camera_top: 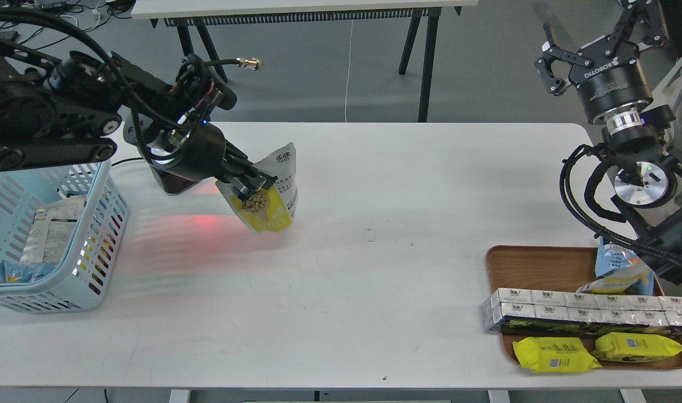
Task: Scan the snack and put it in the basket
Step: 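Lift the bag and hold it in front of the barcode scanner, then lower the bag into the blue basket and release it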
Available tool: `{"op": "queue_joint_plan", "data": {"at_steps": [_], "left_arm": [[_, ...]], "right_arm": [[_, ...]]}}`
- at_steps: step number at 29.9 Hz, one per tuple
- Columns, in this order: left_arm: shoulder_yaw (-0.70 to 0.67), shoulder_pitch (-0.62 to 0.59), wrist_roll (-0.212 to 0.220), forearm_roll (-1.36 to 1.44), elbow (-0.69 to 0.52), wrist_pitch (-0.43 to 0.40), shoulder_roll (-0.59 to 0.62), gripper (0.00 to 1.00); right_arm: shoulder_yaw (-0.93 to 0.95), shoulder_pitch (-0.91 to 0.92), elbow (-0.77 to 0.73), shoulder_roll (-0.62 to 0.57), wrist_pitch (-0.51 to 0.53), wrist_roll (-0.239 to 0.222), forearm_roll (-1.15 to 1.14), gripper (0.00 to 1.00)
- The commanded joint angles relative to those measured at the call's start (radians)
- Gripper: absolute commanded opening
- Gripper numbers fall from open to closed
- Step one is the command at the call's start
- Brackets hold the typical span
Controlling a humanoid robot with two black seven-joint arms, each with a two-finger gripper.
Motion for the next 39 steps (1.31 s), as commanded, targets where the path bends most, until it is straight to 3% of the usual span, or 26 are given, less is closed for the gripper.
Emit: {"op": "queue_joint_plan", "data": {"at_steps": [1,12,19,24,31,39], "left_arm": [[0.023,0.003,0.0,0.018,0.061,-0.016,0.024,0.0],[0.048,0.212,0.0,0.044,0.267,-0.011,0.029,0.0],[0.034,0.217,0.0,0.052,0.261,-0.019,0.104,0.0],[0.032,0.146,0.0,0.069,0.253,-0.017,0.184,0.0],[0.025,-0.084,0.0,0.123,0.152,-0.022,0.411,0.0],[0.015,-0.144,0.0,0.235,0.159,-0.033,0.676,0.0]], "right_arm": [[0.0,0.003,0.0,-0.001,0.0,0.0,0.0,0.98],[0.0,0.004,0.0,-0.003,0.0,0.0,0.0,0.98],[0.0,0.006,0.0,0.002,0.0,0.0,0.0,0.98],[0.0,0.006,0.0,0.01,0.0,0.0,0.0,0.98],[0.0,0.006,-0.001,0.014,0.0,0.001,0.0,0.98],[0.004,0.006,-0.001,0.013,0.0,0.001,0.0,0.98]]}}
